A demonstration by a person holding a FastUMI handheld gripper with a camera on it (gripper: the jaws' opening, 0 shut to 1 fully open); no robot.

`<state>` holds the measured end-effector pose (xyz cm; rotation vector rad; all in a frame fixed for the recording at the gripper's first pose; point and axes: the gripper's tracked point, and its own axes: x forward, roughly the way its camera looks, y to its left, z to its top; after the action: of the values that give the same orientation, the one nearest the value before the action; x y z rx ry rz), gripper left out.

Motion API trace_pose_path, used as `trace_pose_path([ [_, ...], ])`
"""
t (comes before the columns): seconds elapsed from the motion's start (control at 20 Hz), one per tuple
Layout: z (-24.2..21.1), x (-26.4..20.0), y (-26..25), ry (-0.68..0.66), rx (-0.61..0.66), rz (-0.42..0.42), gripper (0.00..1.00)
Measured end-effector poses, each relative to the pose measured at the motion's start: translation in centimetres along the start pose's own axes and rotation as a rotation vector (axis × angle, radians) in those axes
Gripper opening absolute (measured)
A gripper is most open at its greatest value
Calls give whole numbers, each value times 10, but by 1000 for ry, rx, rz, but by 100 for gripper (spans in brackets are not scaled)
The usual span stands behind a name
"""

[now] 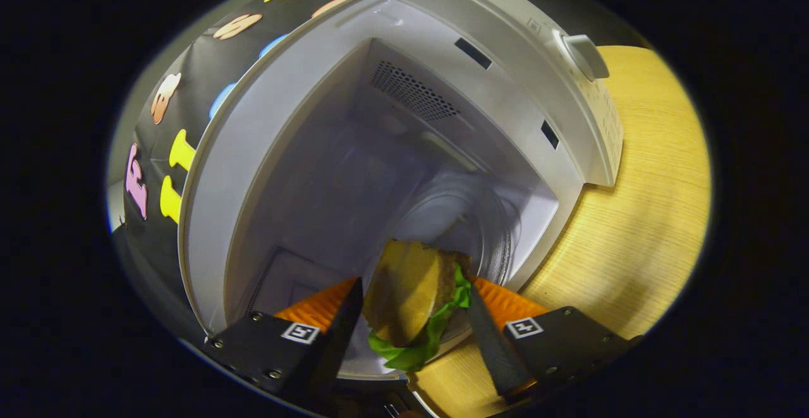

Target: Open the microwave, put the food inside, and close the microwave door.

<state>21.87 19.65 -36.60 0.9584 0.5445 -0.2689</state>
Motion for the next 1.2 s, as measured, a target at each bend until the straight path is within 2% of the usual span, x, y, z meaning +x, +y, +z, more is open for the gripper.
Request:
trace_pose_path([
  [0.05, 3, -6, -5, -18, -35, -26, 97],
  [0.3, 13, -37, -9, 8, -133, -50, 98],
  [0.5, 31, -75, -10, 42, -278, -51, 97],
  [0.85, 63, -160, -3, 64, -471, 24, 97],
  [1.2, 68, -249, 26, 53, -600, 184, 97],
])
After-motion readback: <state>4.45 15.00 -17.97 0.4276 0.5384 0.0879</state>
